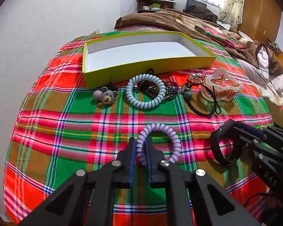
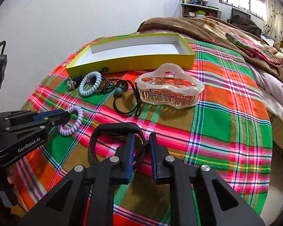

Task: Organize jewelry
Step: 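Carry the lavender hair tie and black watch band over the yellow box with both grippers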

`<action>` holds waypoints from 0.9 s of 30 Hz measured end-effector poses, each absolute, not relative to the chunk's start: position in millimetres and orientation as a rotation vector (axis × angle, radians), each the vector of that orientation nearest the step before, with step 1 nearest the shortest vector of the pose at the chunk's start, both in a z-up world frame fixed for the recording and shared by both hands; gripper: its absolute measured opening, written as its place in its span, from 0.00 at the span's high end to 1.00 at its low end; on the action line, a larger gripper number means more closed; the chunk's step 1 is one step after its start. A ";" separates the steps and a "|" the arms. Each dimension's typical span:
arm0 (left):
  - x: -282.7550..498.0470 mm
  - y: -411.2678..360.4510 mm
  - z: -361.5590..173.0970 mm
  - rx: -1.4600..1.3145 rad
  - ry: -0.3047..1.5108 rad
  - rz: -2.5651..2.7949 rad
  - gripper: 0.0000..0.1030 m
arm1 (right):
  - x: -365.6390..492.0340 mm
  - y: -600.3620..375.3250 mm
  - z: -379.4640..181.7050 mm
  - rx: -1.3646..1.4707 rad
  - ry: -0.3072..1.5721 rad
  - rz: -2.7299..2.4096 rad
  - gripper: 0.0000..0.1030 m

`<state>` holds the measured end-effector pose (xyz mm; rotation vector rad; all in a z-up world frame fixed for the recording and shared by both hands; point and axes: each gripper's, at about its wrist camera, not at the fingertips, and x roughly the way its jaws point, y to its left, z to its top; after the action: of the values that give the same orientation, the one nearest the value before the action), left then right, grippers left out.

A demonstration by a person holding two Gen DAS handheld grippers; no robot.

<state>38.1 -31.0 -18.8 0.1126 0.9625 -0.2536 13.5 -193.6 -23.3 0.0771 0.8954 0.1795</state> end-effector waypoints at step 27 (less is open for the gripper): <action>58.3 -11.0 46.5 0.063 0.810 -0.252 0.90 | 37.4 -209.5 47.7 0.115 0.750 0.126 0.86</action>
<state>58.3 -11.0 46.5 0.0626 0.8095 -0.2515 37.4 -209.5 47.7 0.1154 0.7499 0.1259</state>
